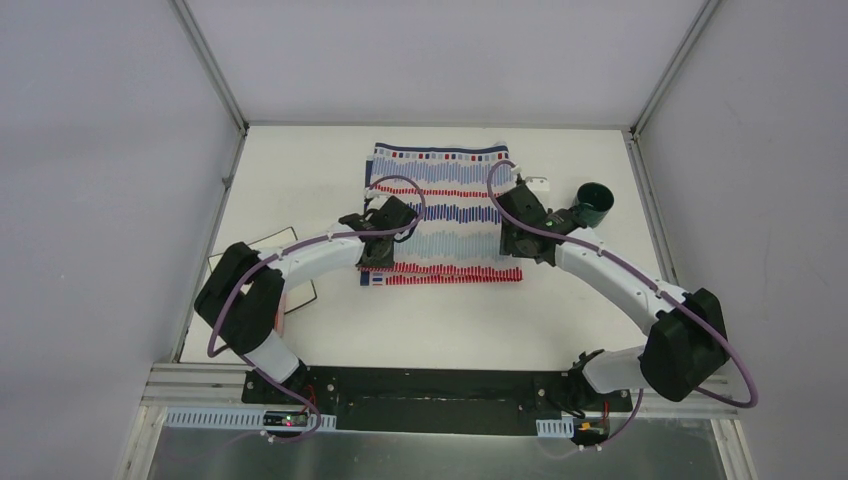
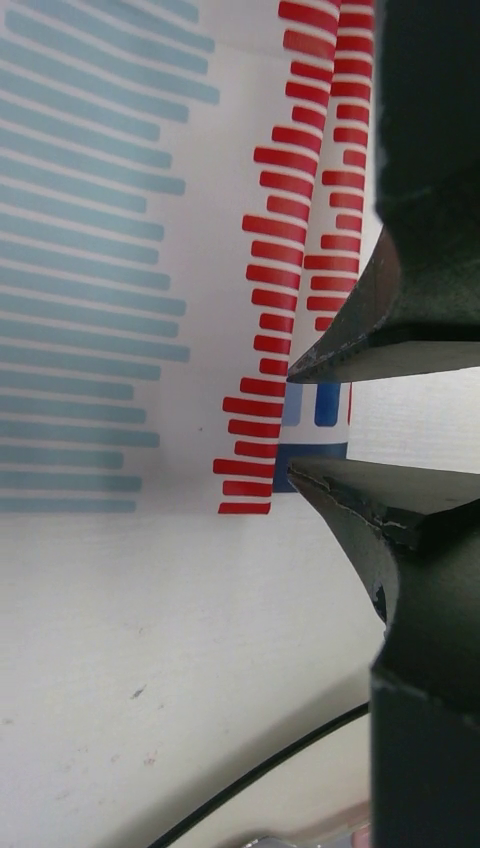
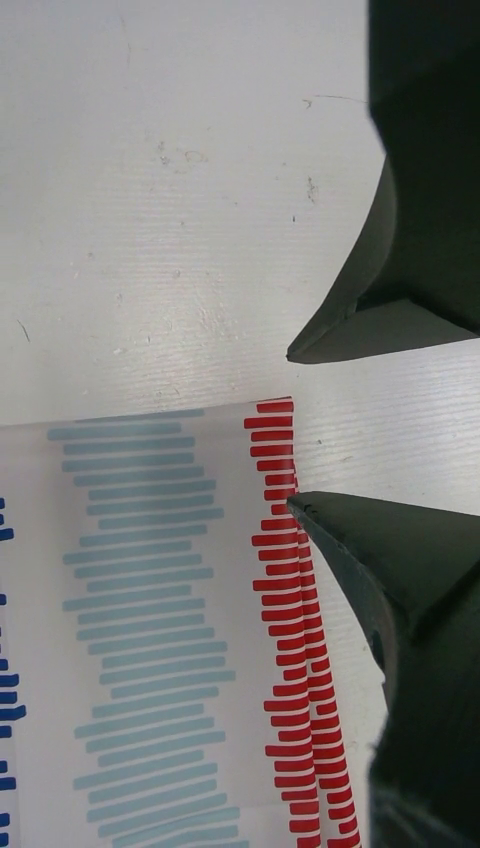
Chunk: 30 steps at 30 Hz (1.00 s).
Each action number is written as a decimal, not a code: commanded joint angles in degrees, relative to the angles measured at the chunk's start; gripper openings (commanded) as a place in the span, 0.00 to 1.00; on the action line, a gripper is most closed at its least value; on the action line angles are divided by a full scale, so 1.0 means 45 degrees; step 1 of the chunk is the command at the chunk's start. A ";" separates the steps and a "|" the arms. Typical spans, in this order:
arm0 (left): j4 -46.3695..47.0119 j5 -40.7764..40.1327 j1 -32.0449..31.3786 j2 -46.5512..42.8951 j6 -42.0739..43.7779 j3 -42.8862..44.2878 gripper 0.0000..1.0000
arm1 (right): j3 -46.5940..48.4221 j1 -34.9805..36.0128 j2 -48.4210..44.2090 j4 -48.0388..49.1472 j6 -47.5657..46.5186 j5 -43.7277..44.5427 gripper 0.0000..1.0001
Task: Set the dinner table for one person
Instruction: Move the napkin to the center of the board.
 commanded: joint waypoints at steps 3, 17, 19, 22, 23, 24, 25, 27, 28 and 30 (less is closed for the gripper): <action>0.0217 -0.0234 -0.0083 0.0274 -0.0096 0.0570 0.31 | 0.0237 -0.0151 -0.0255 0.0040 -0.0207 0.0478 0.46; 0.0278 -0.1280 -0.0044 0.1987 0.0995 0.2607 0.00 | 0.2084 -0.0661 0.3988 0.1503 -0.0826 -0.1019 0.00; 0.0296 -0.1275 -0.0052 0.2211 0.0956 0.2614 0.00 | 0.2155 -0.0697 0.4410 0.1702 -0.0795 -0.1218 0.00; 0.0351 -0.1383 -0.0044 0.2374 0.0962 0.2520 0.00 | 0.2153 -0.0774 0.4889 0.1967 -0.0757 -0.1373 0.00; 0.0362 -0.1436 -0.0039 0.2417 0.0954 0.2496 0.00 | 0.2176 -0.0809 0.5024 0.2006 -0.0757 -0.1413 0.00; 0.0375 -0.1467 -0.0044 0.2447 0.0963 0.2445 0.00 | 0.2201 -0.0860 0.5154 0.2043 -0.0761 -0.1456 0.00; 0.0389 -0.1473 -0.0044 0.2494 0.0954 0.2424 0.00 | 0.2222 -0.0901 0.5270 0.2050 -0.0740 -0.1506 0.00; 0.0436 -0.1408 -0.0044 0.2580 0.0944 0.2380 0.00 | 0.2225 -0.0931 0.5421 0.2087 -0.0731 -0.1576 0.00; 0.0443 -0.1365 -0.0044 0.2631 0.0920 0.2357 0.00 | 0.2190 -0.0943 0.5452 0.2072 -0.0724 -0.1606 0.00; 0.0493 -0.1264 -0.0044 0.2657 0.0854 0.2277 0.00 | 0.2066 -0.0966 0.5411 0.2089 -0.0651 -0.1691 0.00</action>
